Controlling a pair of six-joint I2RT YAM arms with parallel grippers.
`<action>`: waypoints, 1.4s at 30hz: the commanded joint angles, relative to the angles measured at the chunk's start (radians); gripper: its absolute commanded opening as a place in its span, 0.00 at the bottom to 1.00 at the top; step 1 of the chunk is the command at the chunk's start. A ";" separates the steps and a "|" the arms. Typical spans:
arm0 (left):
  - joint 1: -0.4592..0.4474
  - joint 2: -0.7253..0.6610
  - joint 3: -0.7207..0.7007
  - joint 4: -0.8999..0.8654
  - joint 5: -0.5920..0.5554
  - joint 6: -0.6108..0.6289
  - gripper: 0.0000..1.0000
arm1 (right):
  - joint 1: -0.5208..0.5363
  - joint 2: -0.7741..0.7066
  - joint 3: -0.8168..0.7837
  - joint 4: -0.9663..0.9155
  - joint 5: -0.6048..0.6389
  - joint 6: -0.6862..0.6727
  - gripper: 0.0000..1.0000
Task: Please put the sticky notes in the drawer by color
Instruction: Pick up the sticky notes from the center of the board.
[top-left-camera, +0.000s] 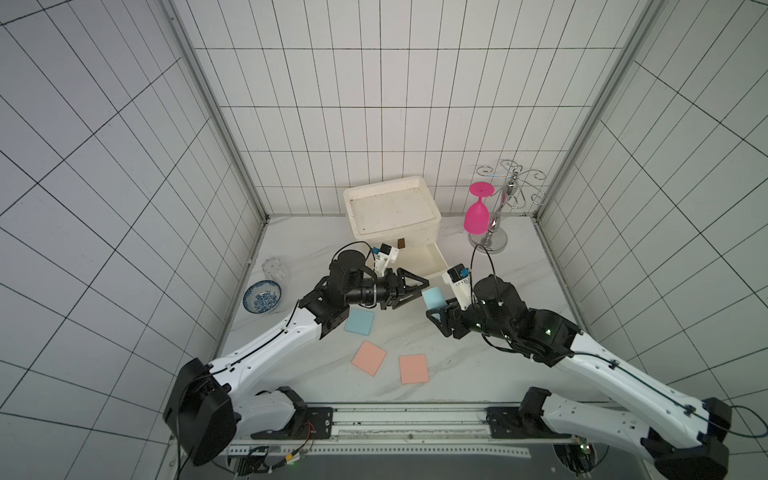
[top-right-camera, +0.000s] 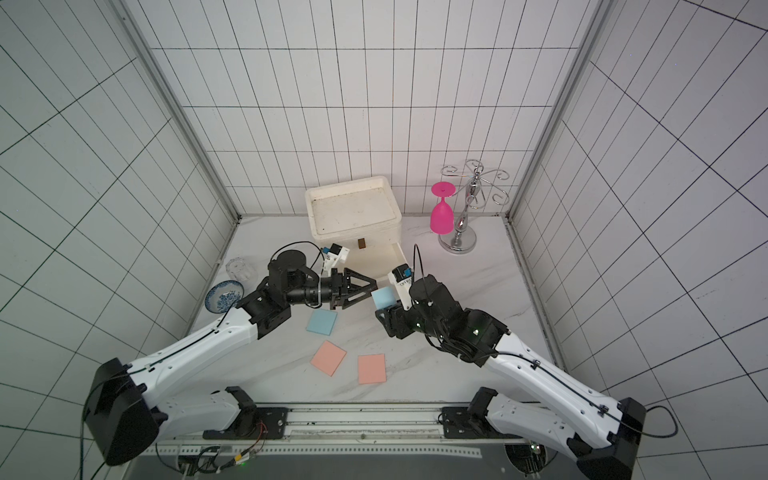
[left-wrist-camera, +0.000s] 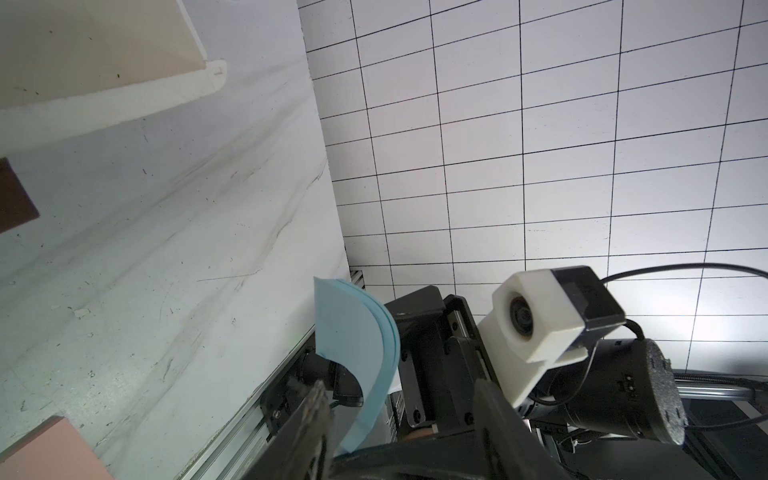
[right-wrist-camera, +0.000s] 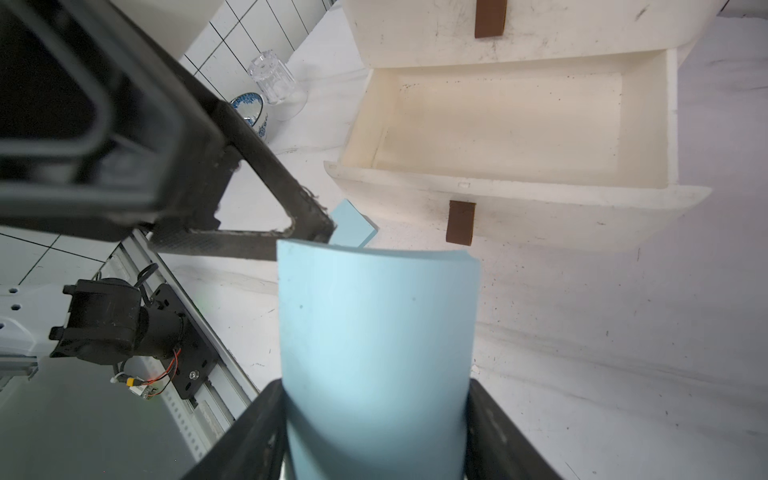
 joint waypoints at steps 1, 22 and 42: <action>-0.006 0.008 -0.002 0.028 0.007 0.000 0.57 | -0.003 -0.001 0.057 0.043 -0.021 0.002 0.66; 0.074 -0.018 -0.008 0.001 0.052 0.014 0.00 | -0.108 -0.040 0.012 0.082 -0.111 0.086 0.84; 0.385 -0.058 0.022 0.155 0.420 -0.067 0.00 | -0.355 0.185 -0.033 0.787 -0.891 0.671 0.80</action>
